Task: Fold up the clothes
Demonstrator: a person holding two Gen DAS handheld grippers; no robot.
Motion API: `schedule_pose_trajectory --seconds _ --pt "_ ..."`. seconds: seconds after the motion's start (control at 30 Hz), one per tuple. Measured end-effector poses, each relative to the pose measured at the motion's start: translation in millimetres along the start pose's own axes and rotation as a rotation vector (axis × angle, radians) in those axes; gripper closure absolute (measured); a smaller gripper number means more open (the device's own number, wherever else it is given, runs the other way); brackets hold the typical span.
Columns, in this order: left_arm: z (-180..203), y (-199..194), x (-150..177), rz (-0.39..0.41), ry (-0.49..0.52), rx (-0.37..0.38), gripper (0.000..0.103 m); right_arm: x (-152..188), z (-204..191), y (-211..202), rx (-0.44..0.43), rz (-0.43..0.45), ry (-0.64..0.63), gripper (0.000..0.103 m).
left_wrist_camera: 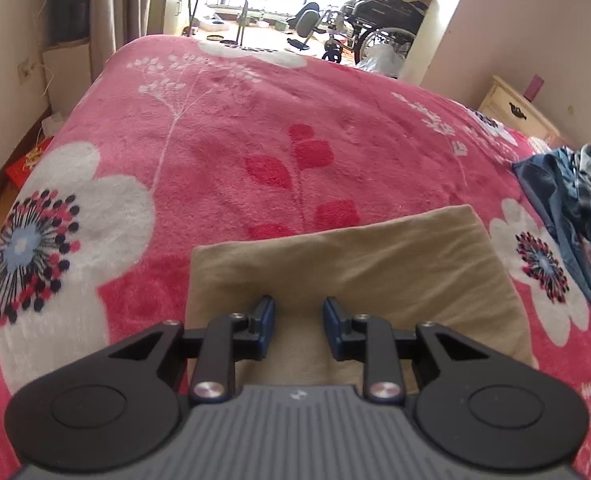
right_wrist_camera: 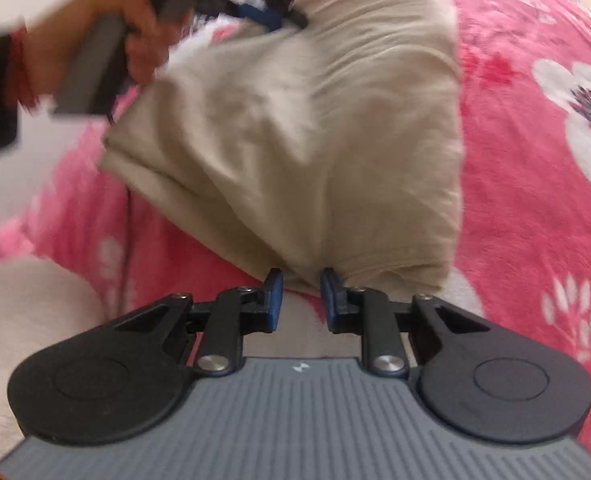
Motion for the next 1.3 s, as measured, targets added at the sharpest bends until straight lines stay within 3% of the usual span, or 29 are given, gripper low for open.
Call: schedule_pose_trajectory --seconds 0.1,0.2,0.3,0.43,0.53,0.63,0.77,0.83,0.97,1.07,1.2,1.3 --pt "8.3 -15.4 -11.0 0.030 0.043 0.003 0.072 -24.1 7.2 -30.6 -0.010 0.063 0.030 0.083" --pt "37.6 -28.0 -20.5 0.064 0.115 0.077 0.067 -58.8 21.4 -51.5 0.036 0.186 0.023 0.083" --pt "70.8 -40.0 -29.2 0.097 0.191 0.165 0.066 -80.6 45.2 -39.8 0.115 0.254 0.056 0.083" --pt "113.7 -9.8 -11.6 0.033 0.257 0.267 0.064 -73.8 56.9 -15.9 0.126 0.269 0.135 0.084" --pt "112.3 38.8 6.3 -0.033 0.243 0.191 0.065 -32.8 61.2 28.4 0.123 0.140 0.195 0.084" --pt "100.4 68.6 11.1 -0.045 0.176 0.142 0.068 -26.9 61.5 29.2 0.128 0.170 0.192 0.084" --pt "100.9 81.9 7.8 -0.049 0.194 0.097 0.068 -27.0 66.5 30.6 0.111 0.166 0.220 0.084" --pt "94.9 80.3 -0.2 -0.066 0.157 0.081 0.067 -26.1 67.0 31.1 0.102 0.170 0.210 0.084" --pt "70.3 38.3 -34.1 -0.031 0.063 0.079 0.066 -39.3 80.4 12.1 0.055 0.158 0.273 0.083" --pt "44.7 -22.5 -48.1 0.017 0.062 0.111 0.059 -51.6 89.4 -21.3 0.045 0.223 0.260 0.082" --pt "8.4 -93.4 -31.4 -0.058 0.046 0.116 0.058 -62.2 67.5 -35.3 -0.009 0.220 0.188 0.081" --pt "-14.3 -139.8 -10.6 -0.127 0.152 0.023 0.059 -58.9 43.7 -36.7 -0.033 0.181 0.139 0.081"
Point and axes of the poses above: each gripper's, at about its wrist camera, not at the fingertips, and y roughly the way its jaws point, z to its right, x to its underside, the point moved 7 cm from there along y, roughly the way its jaws point, and after that the axes turned 14 degrees about z, right-handed, at the moved point
